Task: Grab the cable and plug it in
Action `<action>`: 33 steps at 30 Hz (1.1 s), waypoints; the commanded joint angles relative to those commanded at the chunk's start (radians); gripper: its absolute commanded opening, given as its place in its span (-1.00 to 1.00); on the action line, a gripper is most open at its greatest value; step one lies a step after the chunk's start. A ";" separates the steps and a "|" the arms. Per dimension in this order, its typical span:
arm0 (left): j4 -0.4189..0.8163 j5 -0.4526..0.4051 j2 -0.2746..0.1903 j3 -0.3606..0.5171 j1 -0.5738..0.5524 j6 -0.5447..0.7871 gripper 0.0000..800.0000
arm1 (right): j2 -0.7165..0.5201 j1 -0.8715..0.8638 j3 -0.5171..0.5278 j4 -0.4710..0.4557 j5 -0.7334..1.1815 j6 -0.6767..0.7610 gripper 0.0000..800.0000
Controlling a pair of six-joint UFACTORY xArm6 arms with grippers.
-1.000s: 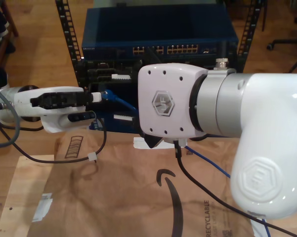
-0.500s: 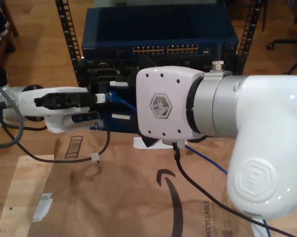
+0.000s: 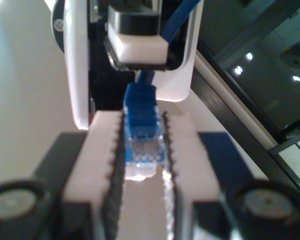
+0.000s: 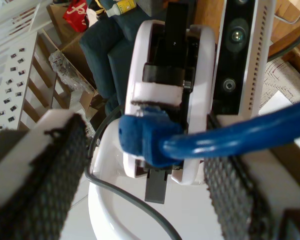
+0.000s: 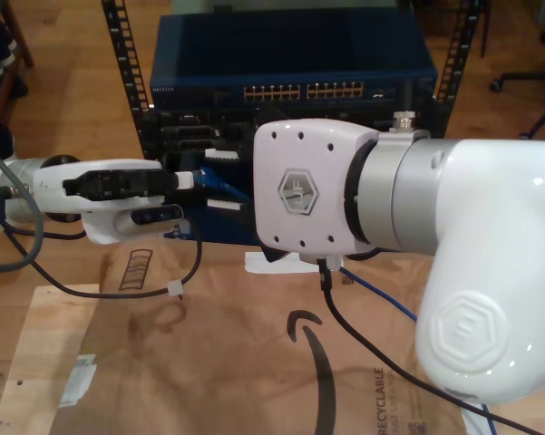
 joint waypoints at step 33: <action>-0.002 0.008 -0.002 0.002 0.002 -0.006 0.19 | 0.009 0.000 -0.003 0.003 -0.012 0.005 -0.97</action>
